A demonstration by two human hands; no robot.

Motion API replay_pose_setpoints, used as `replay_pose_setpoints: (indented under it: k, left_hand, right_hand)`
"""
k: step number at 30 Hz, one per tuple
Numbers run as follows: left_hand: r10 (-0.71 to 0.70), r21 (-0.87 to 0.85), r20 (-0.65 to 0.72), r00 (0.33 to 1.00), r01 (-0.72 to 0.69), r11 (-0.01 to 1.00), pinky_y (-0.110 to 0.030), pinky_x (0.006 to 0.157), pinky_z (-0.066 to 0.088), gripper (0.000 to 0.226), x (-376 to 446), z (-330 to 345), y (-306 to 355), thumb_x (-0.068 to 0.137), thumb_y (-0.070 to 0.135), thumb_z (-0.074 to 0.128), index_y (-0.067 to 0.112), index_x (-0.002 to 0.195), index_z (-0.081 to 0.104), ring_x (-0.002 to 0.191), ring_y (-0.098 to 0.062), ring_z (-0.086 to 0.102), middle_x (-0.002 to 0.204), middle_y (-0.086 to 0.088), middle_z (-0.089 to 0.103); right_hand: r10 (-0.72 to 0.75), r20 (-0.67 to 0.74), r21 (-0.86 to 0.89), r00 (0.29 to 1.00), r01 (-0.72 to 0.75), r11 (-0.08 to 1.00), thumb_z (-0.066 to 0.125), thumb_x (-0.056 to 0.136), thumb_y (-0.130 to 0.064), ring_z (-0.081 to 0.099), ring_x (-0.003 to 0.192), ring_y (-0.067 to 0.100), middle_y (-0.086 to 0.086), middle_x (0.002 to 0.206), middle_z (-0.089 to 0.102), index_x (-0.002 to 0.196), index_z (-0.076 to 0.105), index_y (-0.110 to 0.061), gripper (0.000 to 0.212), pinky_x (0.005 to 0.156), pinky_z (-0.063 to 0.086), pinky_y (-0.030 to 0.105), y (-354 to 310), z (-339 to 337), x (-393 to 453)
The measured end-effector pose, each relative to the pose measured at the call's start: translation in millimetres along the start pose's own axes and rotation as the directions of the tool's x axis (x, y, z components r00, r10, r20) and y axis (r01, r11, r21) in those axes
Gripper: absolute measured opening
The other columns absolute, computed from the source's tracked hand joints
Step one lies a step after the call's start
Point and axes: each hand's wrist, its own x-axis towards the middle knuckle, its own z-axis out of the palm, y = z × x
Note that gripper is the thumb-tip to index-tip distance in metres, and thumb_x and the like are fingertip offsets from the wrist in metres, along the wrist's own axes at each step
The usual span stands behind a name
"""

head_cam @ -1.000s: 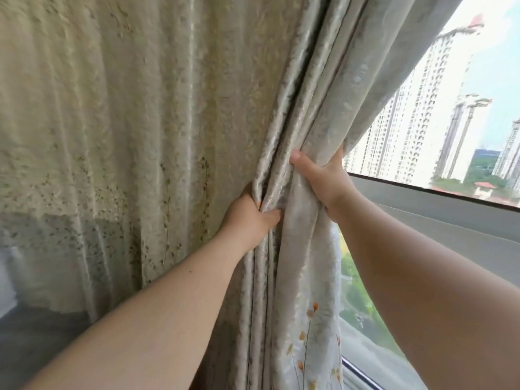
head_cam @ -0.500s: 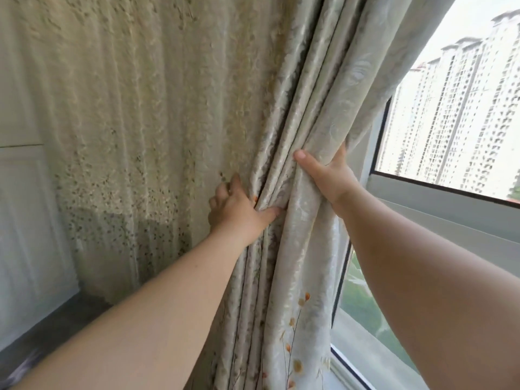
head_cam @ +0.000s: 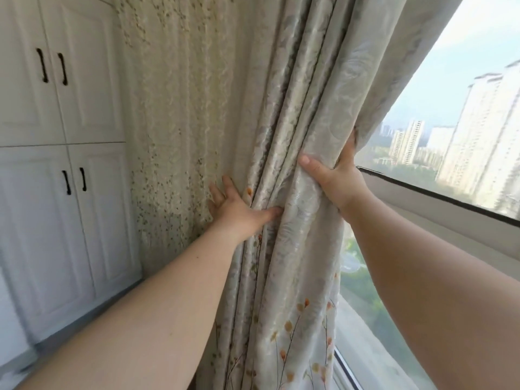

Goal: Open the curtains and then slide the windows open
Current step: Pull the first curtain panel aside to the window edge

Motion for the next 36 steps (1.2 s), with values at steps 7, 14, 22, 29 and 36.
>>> replay_pose_setpoints:
  k: [7, 14, 22, 29, 36]
  left_hand:
    - [0.083, -0.069, 0.036, 0.996, -0.081, 0.994, -0.046, 0.110, 0.008, 0.147, 110.0, -33.6, -56.5, 0.034, 0.075, 0.072, 0.041, 0.132, -0.032, 0.140, -0.021, -0.013, 0.147, 0.007, -0.035]
    - [0.152, -0.228, 0.204, 0.967, -0.103, 0.968, -0.034, 0.107, 0.018, 0.144, 216.7, -47.6, -83.3, 0.041, 0.064, 0.079, 0.044, 0.130, -0.033, 0.140, -0.018, 0.010, 0.155, 0.004, -0.012]
    - [0.204, -0.343, 0.402, 0.893, -0.059, 0.937, -0.022, 0.077, 0.045, 0.076, 290.7, -49.1, -111.9, 0.058, 0.051, 0.074, 0.027, 0.126, 0.049, 0.097, -0.007, 0.057, 0.119, 0.007, 0.061]
    - [0.233, -0.334, 0.290, 0.928, -0.130, 0.934, -0.020, 0.069, 0.040, 0.042, 366.2, -47.7, -125.5, 0.076, 0.039, 0.067, 0.019, 0.113, 0.059, 0.083, -0.010, 0.057, 0.094, 0.007, 0.062]
    - [0.146, -0.324, 0.326, 0.934, -0.035, 0.946, -0.028, 0.090, 0.039, 0.043, 456.9, -53.0, -143.8, 0.082, 0.035, 0.061, 0.018, 0.120, 0.056, 0.102, -0.018, 0.054, 0.111, 0.003, 0.060]
  right_hand:
    - [-0.017, 0.007, 0.057, 1.000, 0.016, 0.998, 0.079, 0.047, -0.070, 0.057, 0.115, 0.012, -0.011, 0.129, 0.057, 0.144, 0.010, -0.049, 0.121, 0.101, 0.044, 0.044, 34.0, 76.9, 75.8]
    - [0.015, -0.034, 0.078, 0.999, -0.013, 0.997, 0.080, 0.044, -0.069, 0.058, 0.111, 0.013, -0.009, 0.125, 0.059, 0.146, 0.014, -0.043, 0.124, 0.098, 0.046, 0.043, 54.6, 162.8, 155.2]
    - [0.034, -0.114, 0.111, 0.993, -0.021, 0.994, 0.082, 0.050, -0.061, 0.060, 0.111, 0.014, -0.005, 0.126, 0.058, 0.145, 0.021, -0.037, 0.115, 0.094, 0.050, 0.043, 84.1, 224.6, 214.1]
    - [0.035, -0.115, 0.099, 0.993, -0.024, 0.995, 0.079, 0.047, -0.071, 0.056, 0.114, 0.012, -0.011, 0.129, 0.054, 0.143, 0.015, -0.047, 0.118, 0.099, 0.046, 0.044, 114.9, 269.4, 288.1]
    - [-0.043, 0.006, 0.162, 0.999, 0.042, 0.986, 0.077, 0.050, -0.071, 0.055, 0.111, 0.004, -0.016, 0.129, 0.052, 0.143, 0.011, -0.050, 0.116, 0.089, 0.049, 0.032, 153.0, 325.3, 381.1]
